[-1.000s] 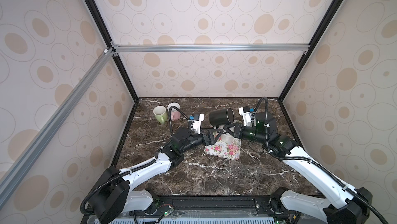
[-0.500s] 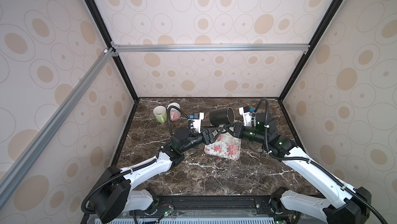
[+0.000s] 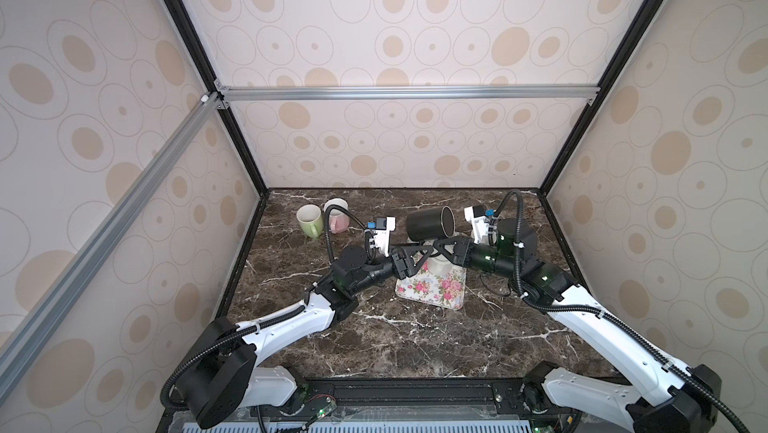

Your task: Turn the mug right side up

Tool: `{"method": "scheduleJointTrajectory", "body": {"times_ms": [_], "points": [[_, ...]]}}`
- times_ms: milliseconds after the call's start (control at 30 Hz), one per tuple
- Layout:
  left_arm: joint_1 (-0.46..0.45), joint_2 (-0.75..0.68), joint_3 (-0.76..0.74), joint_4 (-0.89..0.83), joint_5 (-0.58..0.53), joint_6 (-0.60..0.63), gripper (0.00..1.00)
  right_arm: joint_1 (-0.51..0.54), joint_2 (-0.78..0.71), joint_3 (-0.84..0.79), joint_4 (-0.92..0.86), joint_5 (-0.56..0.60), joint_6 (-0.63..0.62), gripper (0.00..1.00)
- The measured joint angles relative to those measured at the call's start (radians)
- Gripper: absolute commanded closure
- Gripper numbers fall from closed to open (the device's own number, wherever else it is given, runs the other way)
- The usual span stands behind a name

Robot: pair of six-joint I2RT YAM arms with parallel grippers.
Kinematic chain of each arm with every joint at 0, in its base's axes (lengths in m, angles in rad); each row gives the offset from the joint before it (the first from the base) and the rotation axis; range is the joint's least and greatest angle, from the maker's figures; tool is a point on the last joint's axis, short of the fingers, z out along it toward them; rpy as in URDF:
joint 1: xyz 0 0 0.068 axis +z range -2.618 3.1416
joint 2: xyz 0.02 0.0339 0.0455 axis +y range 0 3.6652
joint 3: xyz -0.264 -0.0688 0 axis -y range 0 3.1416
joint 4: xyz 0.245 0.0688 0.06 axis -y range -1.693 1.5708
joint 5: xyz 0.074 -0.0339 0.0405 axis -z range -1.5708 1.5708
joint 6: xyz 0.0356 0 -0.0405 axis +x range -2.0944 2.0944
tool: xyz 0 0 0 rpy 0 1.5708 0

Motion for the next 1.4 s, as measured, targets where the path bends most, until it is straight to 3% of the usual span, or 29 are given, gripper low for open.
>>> {"method": "scheduleJointTrajectory", "body": {"times_ms": [367,500,867,1033,1167,1333,1400], "points": [[0.001,0.052,0.023,0.029,0.034,-0.027,0.32,0.000,0.000,-0.023,0.042,-0.006,0.007,1.00],[0.006,0.053,0.023,0.024,0.029,-0.030,0.48,0.000,0.000,-0.023,0.048,-0.008,0.006,1.00],[0.028,0.066,0.031,0.032,0.043,-0.039,0.60,-0.005,0.003,-0.028,0.072,-0.026,0.002,1.00],[0.056,0.098,0.031,0.114,0.090,-0.097,0.63,-0.005,0.010,-0.036,0.100,-0.041,-0.014,1.00],[0.077,0.110,0.026,0.150,0.118,-0.129,0.77,-0.005,0.016,-0.036,0.117,-0.050,-0.027,1.00],[0.087,0.108,0.026,0.130,0.139,-0.146,0.83,-0.006,0.020,-0.036,0.117,-0.052,-0.073,1.00],[0.088,0.101,0.026,0.100,0.137,-0.137,0.89,-0.006,0.029,-0.036,0.114,-0.054,-0.084,1.00]]}}
